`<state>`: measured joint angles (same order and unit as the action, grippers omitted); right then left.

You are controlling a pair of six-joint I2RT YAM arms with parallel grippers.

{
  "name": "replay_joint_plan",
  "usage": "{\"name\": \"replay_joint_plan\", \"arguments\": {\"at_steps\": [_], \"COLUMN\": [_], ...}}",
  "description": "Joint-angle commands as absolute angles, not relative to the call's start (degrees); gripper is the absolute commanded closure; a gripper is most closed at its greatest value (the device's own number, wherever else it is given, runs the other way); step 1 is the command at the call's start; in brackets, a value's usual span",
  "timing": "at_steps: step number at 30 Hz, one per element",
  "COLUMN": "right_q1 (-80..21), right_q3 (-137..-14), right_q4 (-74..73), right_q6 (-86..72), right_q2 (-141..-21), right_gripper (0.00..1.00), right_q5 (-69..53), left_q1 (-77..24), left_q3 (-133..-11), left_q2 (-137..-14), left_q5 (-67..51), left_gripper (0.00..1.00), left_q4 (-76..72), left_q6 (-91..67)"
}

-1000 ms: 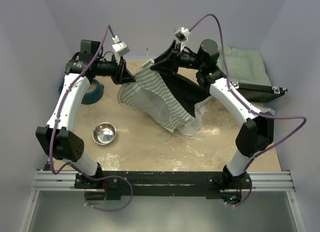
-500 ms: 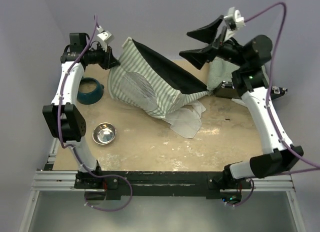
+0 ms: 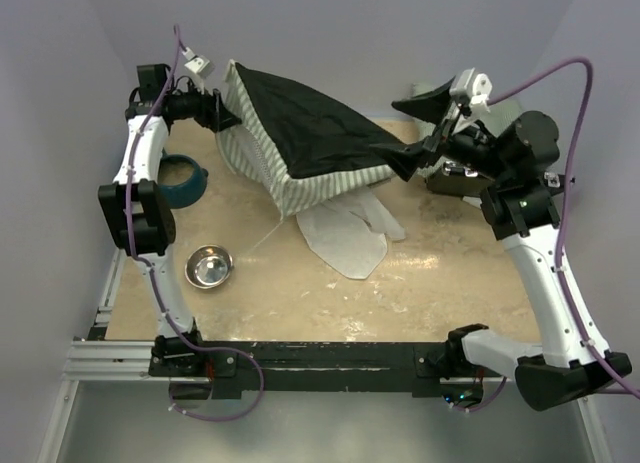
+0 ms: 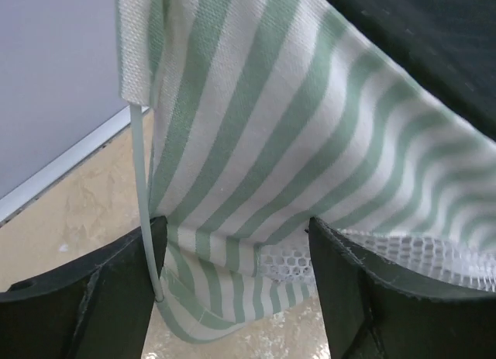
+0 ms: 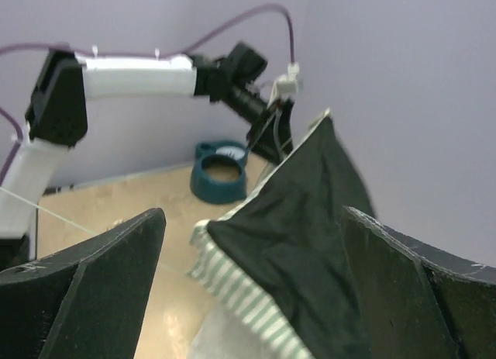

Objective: Set up the pet tent

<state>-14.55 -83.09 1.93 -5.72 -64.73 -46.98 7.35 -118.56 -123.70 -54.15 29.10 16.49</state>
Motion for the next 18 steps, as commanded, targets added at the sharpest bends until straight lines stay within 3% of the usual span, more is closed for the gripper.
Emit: {"name": "replay_joint_plan", "arguments": {"at_steps": [1, 2, 7, 14, 18], "right_q1": [-14.8, -15.5, -26.3, -30.8, -34.8], "right_q3": [-79.5, -79.4, -80.6, -90.9, -84.7], "right_q4": [-4.4, -5.7, -15.9, -37.1, -34.6], "right_q6": [2.2, 4.0, 25.3, 51.6, 58.9], "right_q2": [-64.5, -65.2, -72.4, -86.6, -86.5], "right_gripper": [0.02, 0.02, 0.02, 0.02, 0.03], "right_q5": [-52.8, -53.2, -45.5, -47.9, -42.5], "left_q1": [9.9, 10.2, 10.0, 9.8, 9.8], "left_q3": [-115.1, -110.4, -102.1, -102.2, -103.4], "left_q2": [-115.2, -113.0, -107.7, -109.5, -111.3], "left_q5": [-61.8, -61.9, -62.3, -60.9, -59.9], "left_gripper": [0.2, 0.15, 0.14, 0.18, 0.19], "left_q4": [22.9, 20.2, 20.0, 24.6, 25.1], "left_q6": [9.5, 8.3, 10.1, 13.7, 14.8]}}
